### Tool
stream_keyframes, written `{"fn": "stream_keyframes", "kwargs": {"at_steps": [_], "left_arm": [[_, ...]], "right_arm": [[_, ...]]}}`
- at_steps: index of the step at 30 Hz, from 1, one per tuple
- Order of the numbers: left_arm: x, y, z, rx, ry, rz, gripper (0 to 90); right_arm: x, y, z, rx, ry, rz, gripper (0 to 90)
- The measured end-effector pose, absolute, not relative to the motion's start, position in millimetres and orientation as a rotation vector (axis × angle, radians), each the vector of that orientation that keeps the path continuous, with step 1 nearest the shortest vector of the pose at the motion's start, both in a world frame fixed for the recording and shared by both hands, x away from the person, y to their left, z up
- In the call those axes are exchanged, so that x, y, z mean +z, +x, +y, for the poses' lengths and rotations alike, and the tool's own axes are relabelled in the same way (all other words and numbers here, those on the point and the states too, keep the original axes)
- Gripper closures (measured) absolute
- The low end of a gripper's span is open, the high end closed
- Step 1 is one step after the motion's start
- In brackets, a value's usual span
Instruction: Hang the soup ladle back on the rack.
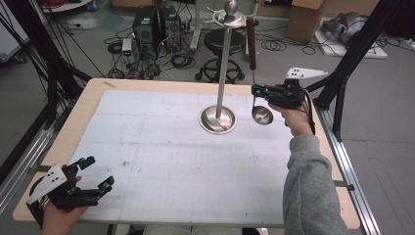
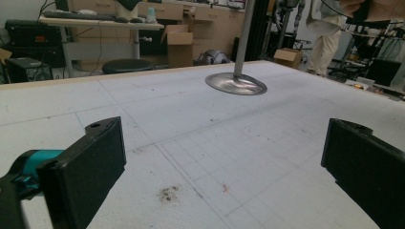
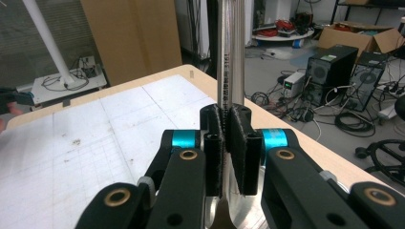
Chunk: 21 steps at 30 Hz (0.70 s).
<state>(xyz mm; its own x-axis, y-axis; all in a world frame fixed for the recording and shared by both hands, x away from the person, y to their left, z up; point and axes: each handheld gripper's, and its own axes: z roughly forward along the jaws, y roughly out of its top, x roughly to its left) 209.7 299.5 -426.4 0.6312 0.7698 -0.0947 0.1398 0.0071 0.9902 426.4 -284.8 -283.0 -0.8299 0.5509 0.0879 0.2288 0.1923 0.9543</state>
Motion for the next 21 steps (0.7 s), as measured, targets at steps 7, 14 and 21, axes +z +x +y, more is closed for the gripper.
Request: {"fn": "stream_keyframes", "kwargs": {"at_steps": [7, 14, 21], "left_arm": [[-425.0, 209.0, 299.8, 0.578, 1.5, 0.79, 1.8], [-425.2, 208.2, 301.4, 0.573, 1.506, 0.798, 1.8], [-425.9, 208.3, 300.8, 0.567, 1.512, 0.797, 1.8]], "right_arm": [[-284.6, 431.4, -273.4, 1.656, 0.751, 2.206, 84.5], [-287.0, 434.3, -264.9, 1.644, 0.753, 2.206, 84.1], [-287.1, 433.7, -264.9, 1.622, 0.748, 2.174, 77.2]]}}
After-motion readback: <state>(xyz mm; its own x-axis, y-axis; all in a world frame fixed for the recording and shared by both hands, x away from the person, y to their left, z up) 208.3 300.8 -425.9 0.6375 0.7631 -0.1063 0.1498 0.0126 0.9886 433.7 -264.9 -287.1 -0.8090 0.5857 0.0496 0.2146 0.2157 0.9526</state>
